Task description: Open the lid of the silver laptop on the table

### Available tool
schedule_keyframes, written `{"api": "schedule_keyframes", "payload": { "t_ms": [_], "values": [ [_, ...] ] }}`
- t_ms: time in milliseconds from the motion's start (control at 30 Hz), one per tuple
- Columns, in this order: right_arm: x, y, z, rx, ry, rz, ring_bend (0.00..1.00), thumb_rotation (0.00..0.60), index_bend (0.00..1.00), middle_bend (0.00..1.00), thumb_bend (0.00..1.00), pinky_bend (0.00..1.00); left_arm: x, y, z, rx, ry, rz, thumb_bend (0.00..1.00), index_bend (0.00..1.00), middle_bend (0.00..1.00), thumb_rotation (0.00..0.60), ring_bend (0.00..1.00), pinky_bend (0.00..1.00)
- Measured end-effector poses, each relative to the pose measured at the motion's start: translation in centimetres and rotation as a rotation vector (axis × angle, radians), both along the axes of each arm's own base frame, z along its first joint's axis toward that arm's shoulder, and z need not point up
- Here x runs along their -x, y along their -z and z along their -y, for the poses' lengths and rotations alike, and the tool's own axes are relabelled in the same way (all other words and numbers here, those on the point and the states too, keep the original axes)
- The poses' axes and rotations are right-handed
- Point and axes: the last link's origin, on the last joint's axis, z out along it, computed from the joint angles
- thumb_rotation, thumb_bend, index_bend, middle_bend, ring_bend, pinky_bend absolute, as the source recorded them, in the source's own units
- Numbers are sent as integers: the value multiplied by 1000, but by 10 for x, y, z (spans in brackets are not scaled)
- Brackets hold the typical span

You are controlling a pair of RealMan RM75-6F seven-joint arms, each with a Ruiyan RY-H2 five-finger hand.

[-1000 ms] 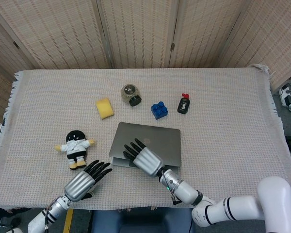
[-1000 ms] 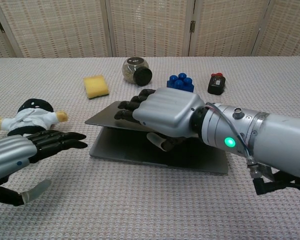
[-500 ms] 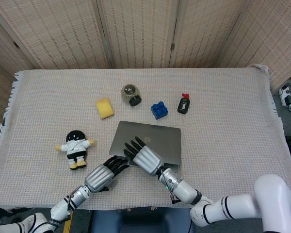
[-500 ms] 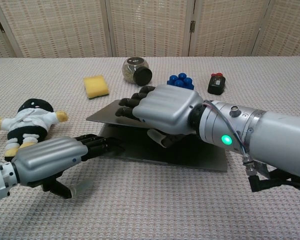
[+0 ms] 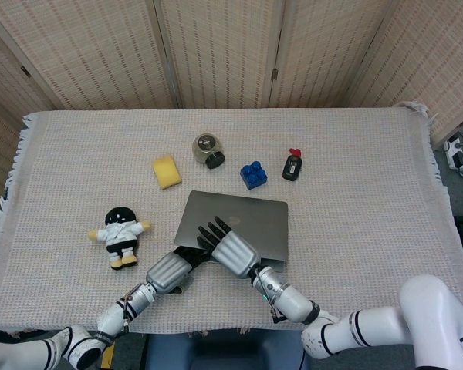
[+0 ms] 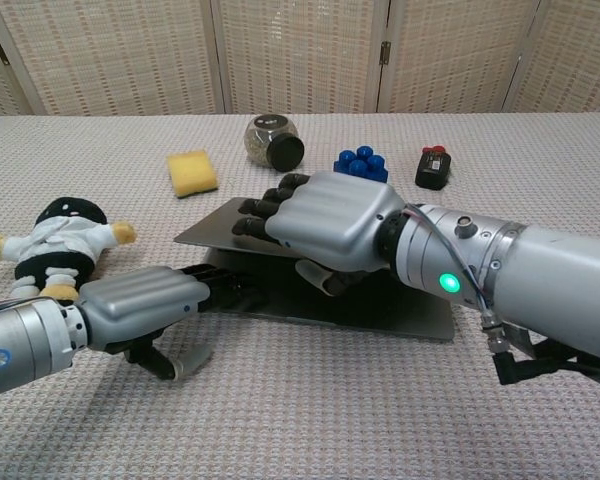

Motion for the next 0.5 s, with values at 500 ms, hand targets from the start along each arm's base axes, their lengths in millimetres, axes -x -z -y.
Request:
{"api": "schedule_keyframes", "payload": {
  "t_ms": [500],
  "values": [
    [12, 7, 4, 8, 24, -7, 0, 600, 0, 0, 694, 0, -2, 1, -2, 2, -9, -45, 623, 0, 0, 600, 0, 0]
  ]
}}
